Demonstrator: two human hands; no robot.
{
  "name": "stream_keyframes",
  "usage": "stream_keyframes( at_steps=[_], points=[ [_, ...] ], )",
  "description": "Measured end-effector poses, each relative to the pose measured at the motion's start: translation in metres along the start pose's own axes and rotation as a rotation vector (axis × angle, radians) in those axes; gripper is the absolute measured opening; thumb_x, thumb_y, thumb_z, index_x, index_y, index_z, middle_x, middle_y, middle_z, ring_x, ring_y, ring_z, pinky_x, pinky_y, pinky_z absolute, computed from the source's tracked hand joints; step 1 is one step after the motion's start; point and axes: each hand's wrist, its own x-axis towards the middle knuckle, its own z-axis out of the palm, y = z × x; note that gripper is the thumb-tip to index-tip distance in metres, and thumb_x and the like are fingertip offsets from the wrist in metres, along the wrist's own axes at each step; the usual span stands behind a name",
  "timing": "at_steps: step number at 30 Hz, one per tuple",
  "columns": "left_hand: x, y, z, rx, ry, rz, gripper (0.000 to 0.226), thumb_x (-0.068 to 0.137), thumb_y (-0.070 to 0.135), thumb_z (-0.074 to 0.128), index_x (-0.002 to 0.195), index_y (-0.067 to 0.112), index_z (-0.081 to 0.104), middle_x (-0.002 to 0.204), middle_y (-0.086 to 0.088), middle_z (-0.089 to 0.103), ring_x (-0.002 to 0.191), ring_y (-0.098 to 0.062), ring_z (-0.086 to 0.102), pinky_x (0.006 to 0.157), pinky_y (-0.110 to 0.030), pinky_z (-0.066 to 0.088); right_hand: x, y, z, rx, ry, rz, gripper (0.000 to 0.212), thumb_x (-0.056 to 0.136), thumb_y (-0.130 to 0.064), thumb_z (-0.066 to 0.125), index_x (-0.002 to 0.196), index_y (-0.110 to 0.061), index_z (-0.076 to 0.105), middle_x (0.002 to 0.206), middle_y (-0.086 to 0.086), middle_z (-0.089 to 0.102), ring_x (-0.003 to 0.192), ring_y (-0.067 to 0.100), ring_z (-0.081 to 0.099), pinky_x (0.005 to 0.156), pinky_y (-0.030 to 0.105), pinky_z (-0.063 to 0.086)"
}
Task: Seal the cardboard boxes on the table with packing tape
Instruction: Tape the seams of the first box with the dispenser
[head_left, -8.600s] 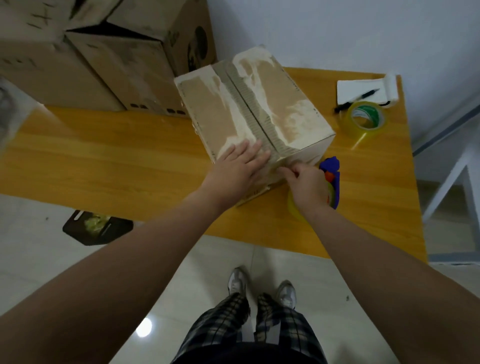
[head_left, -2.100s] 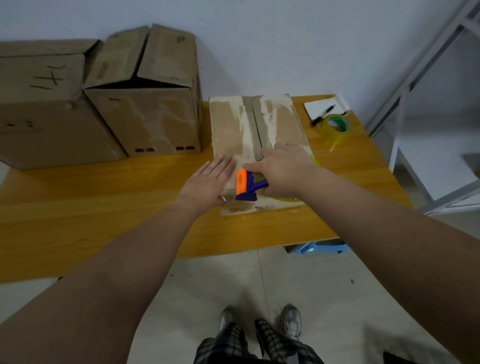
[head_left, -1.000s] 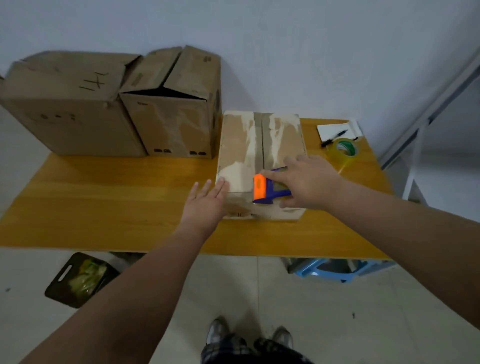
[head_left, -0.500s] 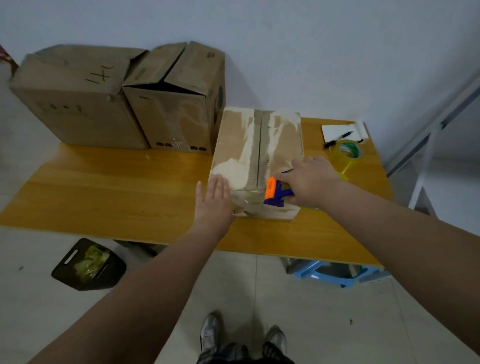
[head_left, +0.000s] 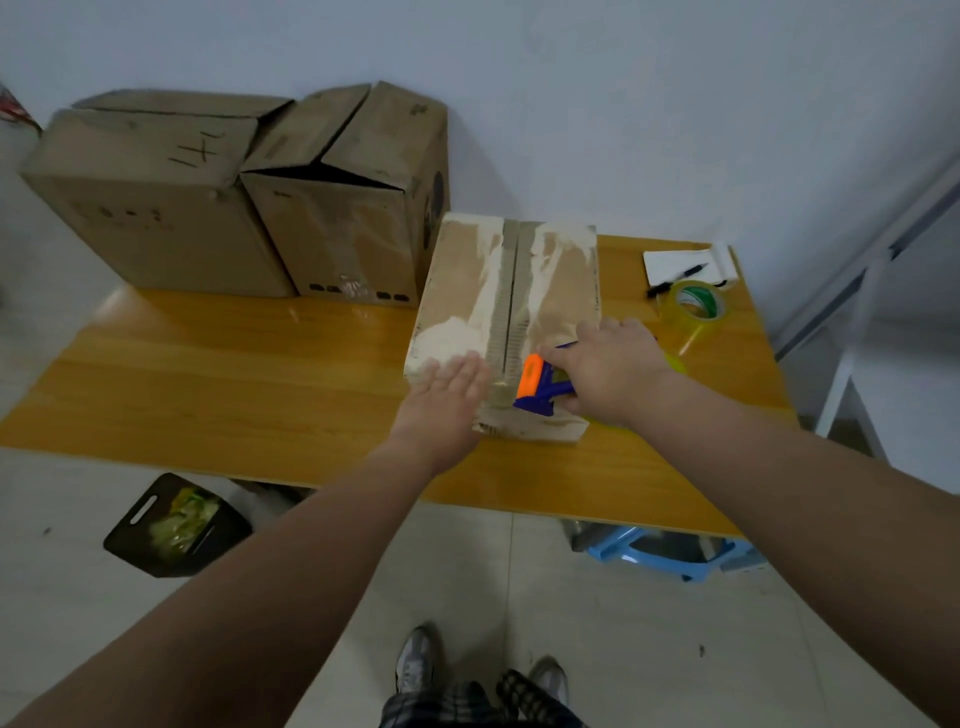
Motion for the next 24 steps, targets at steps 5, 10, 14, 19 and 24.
stream_keyframes(
  at_steps=[5, 10, 14, 19, 24],
  points=[
    [-0.001, 0.015, 0.014, -0.055, 0.006, -0.005, 0.093, 0.088, 0.048, 0.055, 0.149, 0.024, -0.012, 0.158, -0.003, -0.01, 0.144, -0.019, -0.013, 0.116, -0.038, -0.007, -0.005, -0.004, 0.007, -0.028, 0.05, 0.003, 0.057, 0.091, -0.053, 0.048, 0.142, -0.03, 0.032, 0.117, 0.012, 0.052, 0.105, 0.031, 0.052, 0.08, 0.039, 0.039],
    [-0.001, 0.019, 0.023, -0.013, 0.044, -0.052, 0.098, 0.088, 0.048, 0.056, 0.146, 0.024, -0.019, 0.158, -0.002, -0.015, 0.143, -0.018, -0.017, 0.113, -0.036, -0.01, -0.007, 0.012, 0.008, 0.034, 0.046, -0.062, 0.074, 0.083, -0.069, 0.048, 0.146, -0.038, 0.025, 0.126, 0.011, 0.048, 0.113, 0.03, 0.048, 0.085, 0.04, 0.041],
    [-0.004, 0.02, 0.022, 0.016, 0.035, -0.069, 0.097, 0.089, 0.037, 0.056, 0.146, 0.024, -0.021, 0.157, -0.001, -0.017, 0.143, -0.017, -0.018, 0.115, -0.036, -0.009, -0.033, 0.052, 0.021, 0.143, 0.047, -0.032, 0.081, 0.076, -0.08, 0.041, 0.146, -0.047, 0.018, 0.118, 0.006, 0.049, 0.109, 0.025, 0.048, 0.074, 0.034, 0.032],
    [-0.001, 0.024, 0.019, 0.021, 0.008, -0.089, 0.094, 0.09, 0.038, 0.054, 0.147, 0.023, -0.02, 0.157, -0.002, -0.018, 0.143, -0.018, -0.016, 0.116, -0.036, -0.007, -0.051, 0.089, 0.036, 0.099, 0.021, 0.058, 0.072, 0.083, -0.072, 0.043, 0.146, -0.049, 0.016, 0.117, 0.005, 0.047, 0.11, 0.023, 0.045, 0.079, 0.033, 0.035],
    [0.001, 0.023, 0.02, 0.046, 0.007, -0.088, 0.092, 0.091, 0.038, 0.053, 0.147, 0.022, -0.019, 0.157, -0.003, -0.016, 0.144, -0.019, -0.015, 0.116, -0.038, -0.005, -0.041, 0.076, 0.044, 0.027, 0.011, 0.014, 0.068, 0.088, -0.064, 0.044, 0.147, -0.045, 0.016, 0.124, 0.008, 0.047, 0.114, 0.027, 0.046, 0.092, 0.038, 0.036]
  ],
)
